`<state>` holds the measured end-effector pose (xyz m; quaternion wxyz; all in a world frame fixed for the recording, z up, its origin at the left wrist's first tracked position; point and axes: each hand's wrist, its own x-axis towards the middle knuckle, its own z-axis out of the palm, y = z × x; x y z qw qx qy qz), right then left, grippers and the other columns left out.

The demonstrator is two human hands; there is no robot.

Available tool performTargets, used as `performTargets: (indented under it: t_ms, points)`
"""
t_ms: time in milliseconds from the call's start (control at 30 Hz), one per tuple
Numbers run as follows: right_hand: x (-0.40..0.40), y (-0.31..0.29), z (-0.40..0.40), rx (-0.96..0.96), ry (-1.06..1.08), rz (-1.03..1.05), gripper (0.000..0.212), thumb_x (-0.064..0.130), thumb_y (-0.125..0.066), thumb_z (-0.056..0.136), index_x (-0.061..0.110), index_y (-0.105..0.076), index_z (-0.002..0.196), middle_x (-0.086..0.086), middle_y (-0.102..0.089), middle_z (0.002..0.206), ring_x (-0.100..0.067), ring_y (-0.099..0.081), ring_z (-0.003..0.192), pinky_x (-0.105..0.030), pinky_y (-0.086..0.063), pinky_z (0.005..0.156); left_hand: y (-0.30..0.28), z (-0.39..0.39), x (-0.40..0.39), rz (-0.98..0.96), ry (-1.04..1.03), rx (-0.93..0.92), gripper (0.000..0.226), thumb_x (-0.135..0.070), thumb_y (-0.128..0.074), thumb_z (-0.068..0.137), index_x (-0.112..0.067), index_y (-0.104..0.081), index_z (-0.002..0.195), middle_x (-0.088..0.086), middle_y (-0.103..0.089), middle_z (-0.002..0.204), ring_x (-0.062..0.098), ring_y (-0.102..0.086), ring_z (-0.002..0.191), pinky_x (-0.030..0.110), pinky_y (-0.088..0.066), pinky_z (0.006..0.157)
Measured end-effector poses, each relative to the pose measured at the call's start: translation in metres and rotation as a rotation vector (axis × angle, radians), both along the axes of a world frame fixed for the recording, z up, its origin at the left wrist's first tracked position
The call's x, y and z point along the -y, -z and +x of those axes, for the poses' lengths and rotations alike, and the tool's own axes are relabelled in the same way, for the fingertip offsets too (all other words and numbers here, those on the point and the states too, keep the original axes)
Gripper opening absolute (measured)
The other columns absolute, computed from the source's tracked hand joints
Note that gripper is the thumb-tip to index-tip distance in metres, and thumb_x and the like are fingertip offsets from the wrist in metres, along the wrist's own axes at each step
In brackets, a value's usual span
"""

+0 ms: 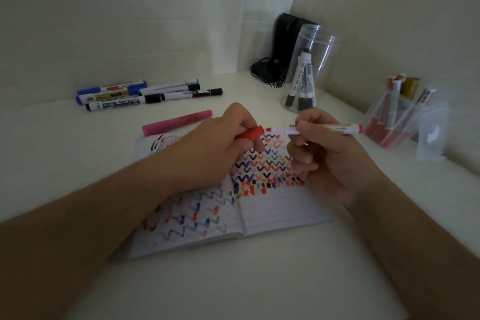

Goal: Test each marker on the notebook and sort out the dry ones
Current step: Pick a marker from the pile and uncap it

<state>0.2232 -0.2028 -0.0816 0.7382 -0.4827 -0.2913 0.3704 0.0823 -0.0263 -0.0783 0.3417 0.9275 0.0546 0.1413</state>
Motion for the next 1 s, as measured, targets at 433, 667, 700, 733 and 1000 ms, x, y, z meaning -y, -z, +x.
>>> performTargets:
  t_ms: [433, 667, 700, 733, 1000]
  points:
    - [-0.004, 0.001, 0.003, -0.099, 0.037, -0.059, 0.023, 0.022, -0.048, 0.074, 0.012, -0.066, 0.085, -0.007, -0.052, 0.070, -0.017, -0.036, 0.052, -0.021, -0.026, 0.046, 0.000, -0.002, -0.002, -0.040, 0.003, 0.009, 0.010, -0.024, -0.049, 0.107, -0.032, -0.051, 0.111, -0.023, -0.072, 0.104, 0.001, -0.067, 0.095, 0.030, -0.058, 0.084]
    - [-0.007, 0.006, 0.001, 0.017, 0.083, -0.126, 0.004, 0.015, -0.051, 0.087, 0.018, -0.054, 0.088, -0.010, -0.060, 0.074, -0.019, -0.043, 0.052, -0.024, -0.030, 0.046, 0.001, -0.001, -0.005, 0.006, -0.036, 0.012, 0.011, -0.030, -0.053, 0.105, -0.032, -0.054, 0.115, -0.023, -0.071, 0.105, -0.010, -0.065, 0.100, 0.022, -0.057, 0.089]
    - [-0.007, 0.006, 0.001, 0.037, 0.092, -0.128, 0.007, 0.015, -0.050, 0.092, 0.017, -0.053, 0.086, -0.011, -0.062, 0.076, -0.020, -0.045, 0.052, -0.025, -0.031, 0.047, 0.001, -0.001, -0.005, 0.014, -0.031, 0.019, 0.011, -0.030, -0.053, 0.105, -0.032, -0.054, 0.115, -0.024, -0.071, 0.103, -0.010, -0.065, 0.099, 0.023, -0.057, 0.088]
    - [-0.007, 0.006, 0.000, 0.054, 0.098, -0.131, 0.012, 0.015, -0.051, 0.096, 0.016, -0.054, 0.084, -0.011, -0.064, 0.077, -0.019, -0.046, 0.052, -0.026, -0.031, 0.047, 0.000, -0.001, -0.003, 0.020, -0.025, 0.025, 0.010, -0.030, -0.052, 0.105, -0.033, -0.054, 0.114, -0.026, -0.071, 0.101, -0.009, -0.065, 0.097, 0.024, -0.058, 0.086]
    - [-0.003, 0.003, -0.004, 0.119, 0.101, -0.081, 0.013, 0.023, -0.066, 0.096, 0.012, -0.064, 0.089, -0.011, -0.071, 0.085, -0.016, -0.052, 0.058, -0.023, -0.039, 0.047, -0.005, -0.007, -0.003, -0.031, 0.007, 0.104, 0.018, -0.027, -0.039, 0.110, -0.035, -0.052, 0.101, -0.014, -0.073, 0.093, 0.025, -0.066, 0.082, 0.053, -0.056, 0.075]
